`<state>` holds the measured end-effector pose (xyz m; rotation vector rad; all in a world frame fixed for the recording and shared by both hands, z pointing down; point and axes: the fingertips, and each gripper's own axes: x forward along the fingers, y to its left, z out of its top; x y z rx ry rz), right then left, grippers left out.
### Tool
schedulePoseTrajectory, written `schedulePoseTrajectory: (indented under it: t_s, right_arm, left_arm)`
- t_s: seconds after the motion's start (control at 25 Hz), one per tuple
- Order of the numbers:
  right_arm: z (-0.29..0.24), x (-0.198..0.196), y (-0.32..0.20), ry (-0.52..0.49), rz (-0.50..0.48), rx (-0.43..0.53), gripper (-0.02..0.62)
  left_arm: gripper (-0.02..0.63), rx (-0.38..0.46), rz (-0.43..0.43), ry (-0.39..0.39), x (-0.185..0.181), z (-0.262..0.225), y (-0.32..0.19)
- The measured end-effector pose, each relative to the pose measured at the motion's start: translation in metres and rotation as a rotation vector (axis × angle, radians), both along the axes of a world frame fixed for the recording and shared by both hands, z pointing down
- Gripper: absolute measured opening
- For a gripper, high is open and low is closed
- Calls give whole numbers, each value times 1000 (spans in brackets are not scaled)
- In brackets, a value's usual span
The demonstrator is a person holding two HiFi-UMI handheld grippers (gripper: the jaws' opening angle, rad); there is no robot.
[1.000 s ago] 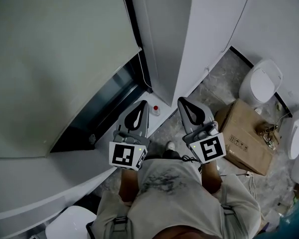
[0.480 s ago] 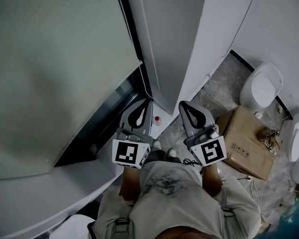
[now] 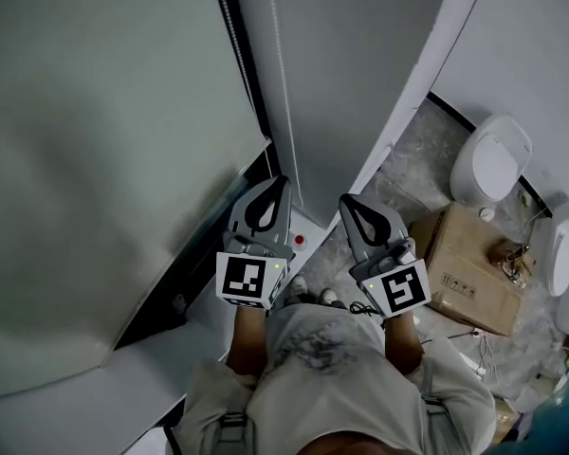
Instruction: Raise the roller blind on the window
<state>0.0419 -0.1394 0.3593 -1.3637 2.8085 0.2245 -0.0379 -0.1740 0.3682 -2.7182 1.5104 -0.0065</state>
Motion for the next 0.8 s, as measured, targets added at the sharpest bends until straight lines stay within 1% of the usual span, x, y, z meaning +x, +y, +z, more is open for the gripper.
schedulePoseTrajectory:
  t_s: [0.4, 0.64, 0.8]
  right_arm:
    - [2, -3, -32, 5, 30, -1, 11]
    - [4, -4, -39, 8, 38, -2, 11]
    - [-11, 3, -32, -4, 41, 4, 11]
  left_arm:
    - [41, -5, 34, -11, 4, 3, -50]
    - [63, -3, 35, -2, 3, 4, -70]
    - [85, 6, 45, -7, 13, -12, -72]
